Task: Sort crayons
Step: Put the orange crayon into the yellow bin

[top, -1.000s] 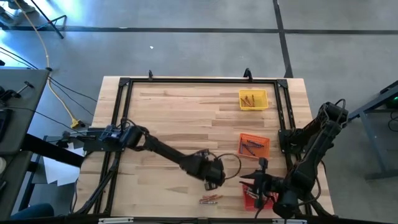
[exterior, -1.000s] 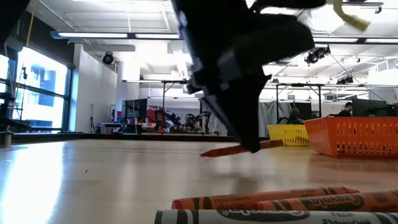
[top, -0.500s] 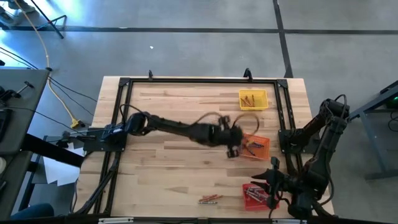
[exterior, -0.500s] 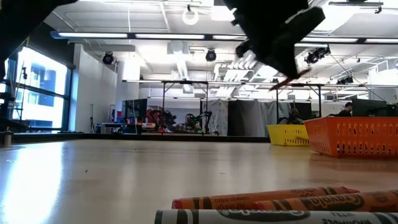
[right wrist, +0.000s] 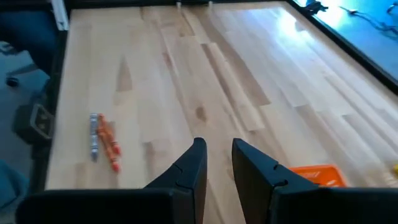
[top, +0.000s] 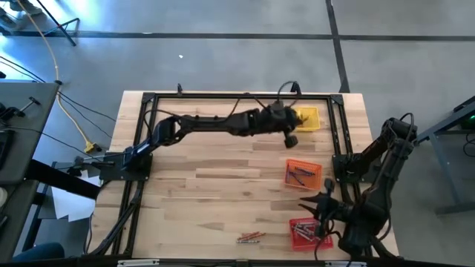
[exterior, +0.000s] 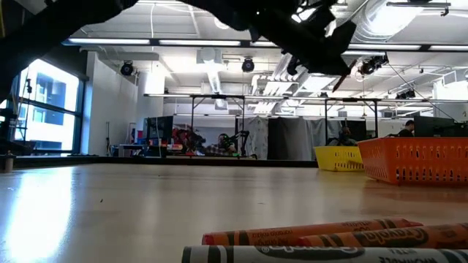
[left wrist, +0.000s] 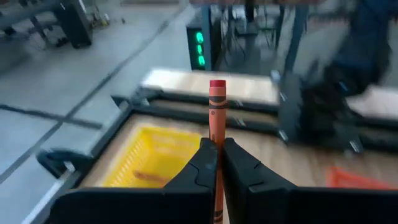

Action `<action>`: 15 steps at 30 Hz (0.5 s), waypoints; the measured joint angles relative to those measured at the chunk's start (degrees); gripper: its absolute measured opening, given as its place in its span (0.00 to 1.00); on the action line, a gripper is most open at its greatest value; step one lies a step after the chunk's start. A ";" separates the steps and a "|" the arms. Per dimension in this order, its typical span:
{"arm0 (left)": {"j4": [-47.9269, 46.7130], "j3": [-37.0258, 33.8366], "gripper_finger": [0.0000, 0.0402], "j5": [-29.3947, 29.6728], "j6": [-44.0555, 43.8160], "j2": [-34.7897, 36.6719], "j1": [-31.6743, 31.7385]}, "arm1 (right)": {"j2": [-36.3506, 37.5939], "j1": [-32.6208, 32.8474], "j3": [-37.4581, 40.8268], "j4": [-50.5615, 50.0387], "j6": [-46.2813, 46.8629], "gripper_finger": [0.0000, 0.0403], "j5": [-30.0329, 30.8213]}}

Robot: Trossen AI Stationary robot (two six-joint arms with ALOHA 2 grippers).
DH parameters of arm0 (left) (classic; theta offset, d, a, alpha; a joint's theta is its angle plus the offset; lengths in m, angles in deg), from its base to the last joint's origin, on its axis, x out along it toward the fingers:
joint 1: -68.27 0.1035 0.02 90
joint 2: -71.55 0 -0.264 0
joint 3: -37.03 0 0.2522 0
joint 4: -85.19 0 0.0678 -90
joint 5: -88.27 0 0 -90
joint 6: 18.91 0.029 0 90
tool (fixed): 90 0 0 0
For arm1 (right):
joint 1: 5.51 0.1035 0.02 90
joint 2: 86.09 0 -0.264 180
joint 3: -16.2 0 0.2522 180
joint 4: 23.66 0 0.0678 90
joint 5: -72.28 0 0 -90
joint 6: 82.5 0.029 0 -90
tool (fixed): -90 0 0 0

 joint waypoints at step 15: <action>9.97 -0.07 0.00 -5.93 0.90 -2.97 3.53 | -0.03 -6.73 0.58 -29.78 33.57 0.18 6.00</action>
